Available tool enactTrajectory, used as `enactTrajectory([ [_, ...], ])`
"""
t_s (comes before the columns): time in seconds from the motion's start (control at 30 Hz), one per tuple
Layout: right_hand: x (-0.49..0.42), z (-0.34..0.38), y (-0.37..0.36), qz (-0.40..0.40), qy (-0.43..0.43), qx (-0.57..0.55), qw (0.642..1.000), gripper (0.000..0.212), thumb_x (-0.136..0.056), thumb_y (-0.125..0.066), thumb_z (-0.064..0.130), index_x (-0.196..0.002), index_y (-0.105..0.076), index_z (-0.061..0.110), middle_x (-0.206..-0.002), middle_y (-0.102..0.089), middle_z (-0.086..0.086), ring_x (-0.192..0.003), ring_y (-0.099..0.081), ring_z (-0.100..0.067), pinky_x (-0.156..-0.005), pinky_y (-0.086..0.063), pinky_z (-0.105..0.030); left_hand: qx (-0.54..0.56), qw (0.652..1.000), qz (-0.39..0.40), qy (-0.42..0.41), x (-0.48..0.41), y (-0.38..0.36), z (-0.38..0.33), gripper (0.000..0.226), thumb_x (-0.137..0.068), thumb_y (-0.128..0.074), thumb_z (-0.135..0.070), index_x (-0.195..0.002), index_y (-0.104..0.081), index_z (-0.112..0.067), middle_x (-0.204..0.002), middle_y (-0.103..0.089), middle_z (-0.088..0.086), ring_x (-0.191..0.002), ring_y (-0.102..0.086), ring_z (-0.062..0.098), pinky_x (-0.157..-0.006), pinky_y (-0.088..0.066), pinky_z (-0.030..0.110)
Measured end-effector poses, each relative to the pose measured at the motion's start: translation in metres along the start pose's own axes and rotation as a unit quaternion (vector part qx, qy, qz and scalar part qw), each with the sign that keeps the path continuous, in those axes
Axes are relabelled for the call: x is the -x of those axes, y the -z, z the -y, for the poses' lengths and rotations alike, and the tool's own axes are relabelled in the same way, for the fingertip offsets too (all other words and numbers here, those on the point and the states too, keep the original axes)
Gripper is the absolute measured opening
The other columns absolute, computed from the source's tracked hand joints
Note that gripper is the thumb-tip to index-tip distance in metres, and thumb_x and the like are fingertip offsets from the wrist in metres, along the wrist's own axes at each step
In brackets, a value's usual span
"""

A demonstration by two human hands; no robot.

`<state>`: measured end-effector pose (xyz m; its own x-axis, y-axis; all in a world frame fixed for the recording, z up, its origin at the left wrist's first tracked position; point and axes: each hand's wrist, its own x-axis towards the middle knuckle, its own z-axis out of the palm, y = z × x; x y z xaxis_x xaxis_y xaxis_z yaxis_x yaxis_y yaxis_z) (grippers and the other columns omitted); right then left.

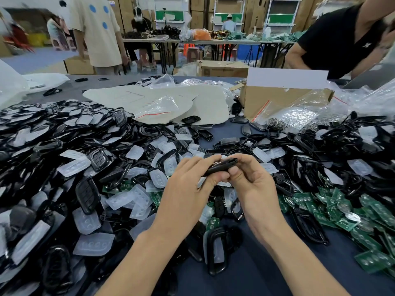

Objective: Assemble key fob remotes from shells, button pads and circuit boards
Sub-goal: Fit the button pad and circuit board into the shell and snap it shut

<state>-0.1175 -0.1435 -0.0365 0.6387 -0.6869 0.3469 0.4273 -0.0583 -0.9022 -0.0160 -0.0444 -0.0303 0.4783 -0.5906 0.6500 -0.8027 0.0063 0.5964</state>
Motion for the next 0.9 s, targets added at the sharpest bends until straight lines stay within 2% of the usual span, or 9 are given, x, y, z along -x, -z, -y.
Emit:
enactTrajectory([
  [0.2, 0.000, 0.005, -0.003, -0.008, 0.005, 0.018, 1.000, 0.017, -0.087, -0.067, 0.022, -0.094, -0.075, 0.036, -0.099, -0.077, 0.004, -0.096, -0.072, -0.009, -0.082, -0.054, -0.018, -0.023, 1.000, 0.006, -0.008, -0.001, 0.001, 0.001, 0.043, -0.093, -0.054, -0.048, -0.123, -0.067, -0.020, -0.098, -0.064, -0.015, -0.096, -0.052, 0.006, -0.085, -0.042, 0.015],
  [0.27, 0.002, 0.009, -0.003, -0.023, 0.028, 0.065, 0.997, 0.021, -0.088, -0.070, 0.015, -0.094, -0.075, 0.035, -0.099, -0.077, 0.005, -0.095, -0.072, -0.008, -0.082, -0.053, -0.015, -0.035, 0.999, 0.028, 0.000, 0.000, 0.002, 0.001, 0.047, -0.093, -0.050, -0.051, -0.125, -0.066, -0.020, -0.102, -0.067, -0.013, -0.099, -0.053, 0.006, -0.086, -0.043, 0.019],
  [0.37, 0.006, 0.008, -0.003, -0.043, 0.051, 0.125, 0.990, 0.035, -0.089, -0.070, 0.000, -0.093, -0.075, 0.034, -0.097, -0.076, 0.007, -0.095, -0.072, -0.008, -0.082, -0.052, -0.013, -0.011, 0.996, 0.076, 0.034, 0.002, 0.002, 0.002, 0.052, -0.095, -0.040, -0.051, -0.130, -0.062, -0.019, -0.109, -0.068, -0.008, -0.104, -0.059, 0.010, -0.089, -0.050, 0.032],
  [0.47, 0.008, 0.008, -0.005, -0.049, 0.076, 0.144, 0.985, 0.036, -0.088, -0.071, 0.001, -0.093, -0.075, 0.037, -0.097, -0.075, 0.005, -0.097, -0.071, -0.011, -0.083, -0.052, -0.014, 0.039, 0.990, 0.120, 0.065, 0.004, 0.002, 0.003, 0.028, -0.102, -0.050, -0.022, -0.130, -0.057, -0.023, -0.098, -0.068, -0.010, -0.095, -0.065, 0.010, -0.085, -0.052, 0.033],
  [0.57, 0.009, 0.009, -0.005, -0.050, 0.094, 0.156, 0.982, 0.035, -0.087, -0.073, 0.005, -0.092, -0.076, 0.039, -0.097, -0.073, 0.005, -0.098, -0.071, -0.012, -0.083, -0.052, -0.015, 0.077, 0.984, 0.142, 0.077, 0.004, 0.003, 0.002, 0.038, -0.099, -0.047, -0.005, -0.120, -0.053, -0.036, -0.088, -0.065, -0.019, -0.090, -0.065, 0.005, -0.084, -0.053, 0.032],
  [0.67, 0.009, 0.009, -0.005, -0.051, 0.095, 0.155, 0.982, 0.034, -0.086, -0.074, 0.006, -0.090, -0.076, 0.040, -0.096, -0.073, 0.004, -0.097, -0.070, -0.013, -0.082, -0.051, -0.014, 0.098, 0.982, 0.141, 0.078, 0.005, 0.003, 0.003, 0.036, -0.096, -0.043, -0.009, -0.114, -0.052, -0.039, -0.085, -0.064, -0.022, -0.084, -0.063, 0.006, -0.081, -0.052, 0.033],
  [0.83, 0.007, 0.011, -0.002, -0.057, 0.073, 0.149, 0.985, 0.033, -0.087, -0.072, 0.005, -0.089, -0.076, 0.038, -0.096, -0.074, 0.004, -0.097, -0.071, -0.012, -0.082, -0.051, -0.015, 0.113, 0.982, 0.134, 0.064, 0.006, 0.000, 0.005, 0.018, -0.102, -0.048, -0.030, -0.113, -0.055, -0.041, -0.089, -0.069, -0.011, -0.085, -0.067, 0.016, -0.078, -0.052, 0.038],
  [0.9, 0.006, 0.011, 0.000, -0.059, 0.060, 0.133, 0.988, 0.030, -0.090, -0.071, 0.006, -0.092, -0.076, 0.036, -0.096, -0.075, 0.005, -0.095, -0.071, -0.009, -0.082, -0.052, -0.015, 0.098, 0.986, 0.119, 0.061, 0.005, -0.001, 0.004, 0.015, -0.099, -0.050, -0.042, -0.113, -0.056, -0.044, -0.087, -0.069, -0.012, -0.082, -0.067, 0.013, -0.074, -0.051, 0.035],
])
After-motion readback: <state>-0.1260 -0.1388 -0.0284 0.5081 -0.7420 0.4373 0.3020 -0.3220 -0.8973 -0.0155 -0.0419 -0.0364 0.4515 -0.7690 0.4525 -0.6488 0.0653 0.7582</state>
